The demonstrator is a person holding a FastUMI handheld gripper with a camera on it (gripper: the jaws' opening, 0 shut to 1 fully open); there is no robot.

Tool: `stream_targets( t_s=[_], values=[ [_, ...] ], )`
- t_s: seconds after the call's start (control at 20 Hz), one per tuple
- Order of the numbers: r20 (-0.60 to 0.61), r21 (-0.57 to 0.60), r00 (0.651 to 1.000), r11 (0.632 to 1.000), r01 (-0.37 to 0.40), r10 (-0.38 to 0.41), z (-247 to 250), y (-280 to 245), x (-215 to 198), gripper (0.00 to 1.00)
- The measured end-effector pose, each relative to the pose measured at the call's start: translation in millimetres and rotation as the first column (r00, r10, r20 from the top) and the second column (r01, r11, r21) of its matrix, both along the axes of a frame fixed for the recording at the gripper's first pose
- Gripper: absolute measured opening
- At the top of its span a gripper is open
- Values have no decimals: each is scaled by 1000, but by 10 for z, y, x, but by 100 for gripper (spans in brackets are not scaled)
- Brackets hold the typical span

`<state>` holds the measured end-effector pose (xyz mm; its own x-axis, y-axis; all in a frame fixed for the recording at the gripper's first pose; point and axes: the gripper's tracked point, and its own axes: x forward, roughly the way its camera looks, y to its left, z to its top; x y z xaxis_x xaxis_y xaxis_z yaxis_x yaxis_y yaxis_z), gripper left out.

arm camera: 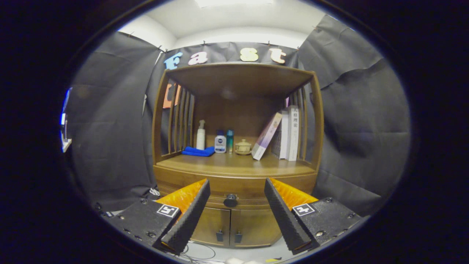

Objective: Pull open the drawer, take out the items inside it, and place them on the countertop above the cabinet.

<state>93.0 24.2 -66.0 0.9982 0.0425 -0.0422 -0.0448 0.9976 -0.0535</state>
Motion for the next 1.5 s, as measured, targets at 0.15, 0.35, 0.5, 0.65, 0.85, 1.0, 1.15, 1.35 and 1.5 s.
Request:
stream_targets(
  t_s=[0.15, 0.35, 0.5, 0.65, 0.85, 1.0, 1.15, 1.35, 1.5],
  values=[
    [-52, 7, 999, 1000, -2, 3, -359, 23, 359, 98],
    [-103, 23, 995, 1000, 9, -6, -723, -3, 781, 98],
    [-135, 25, 991, 1000, 18, -15, -945, -12, 1072, 98],
    [-145, 10, 989, 1000, 21, -19, -1063, 6, 1263, 98],
    [-158, -1, 987, 1000, 26, -26, -1171, 57, 1408, 92],
    [-159, -8, 986, 999, 48, -48, -1186, 39, 1486, 81],
    [-142, -24, 988, 998, 60, -63, -1187, 64, 1504, 63],
    [-140, -23, 988, 998, 63, -65, -1189, 39, 1504, 47],
    [-170, 6, 983, 998, 64, -62, -1193, 41, 1494, 42]
  ],
)
